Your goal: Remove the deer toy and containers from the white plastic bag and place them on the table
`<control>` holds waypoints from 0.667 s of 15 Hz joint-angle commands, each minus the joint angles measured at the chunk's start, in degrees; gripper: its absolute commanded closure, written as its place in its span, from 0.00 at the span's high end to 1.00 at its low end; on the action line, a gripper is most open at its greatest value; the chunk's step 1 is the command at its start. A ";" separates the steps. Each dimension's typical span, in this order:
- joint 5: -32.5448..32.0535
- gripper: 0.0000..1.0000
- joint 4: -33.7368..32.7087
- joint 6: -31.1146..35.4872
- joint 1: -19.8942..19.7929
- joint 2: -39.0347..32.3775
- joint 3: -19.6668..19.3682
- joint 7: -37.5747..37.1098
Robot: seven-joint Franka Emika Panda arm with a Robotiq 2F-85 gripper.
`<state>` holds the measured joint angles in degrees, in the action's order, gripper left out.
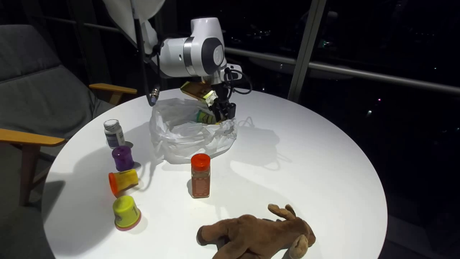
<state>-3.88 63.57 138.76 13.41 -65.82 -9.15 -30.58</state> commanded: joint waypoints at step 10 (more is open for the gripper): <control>-0.23 0.17 17.23 -1.53 5.07 14.01 0.23 -2.40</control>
<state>-3.88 69.83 138.66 16.23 -61.21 -8.74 -31.23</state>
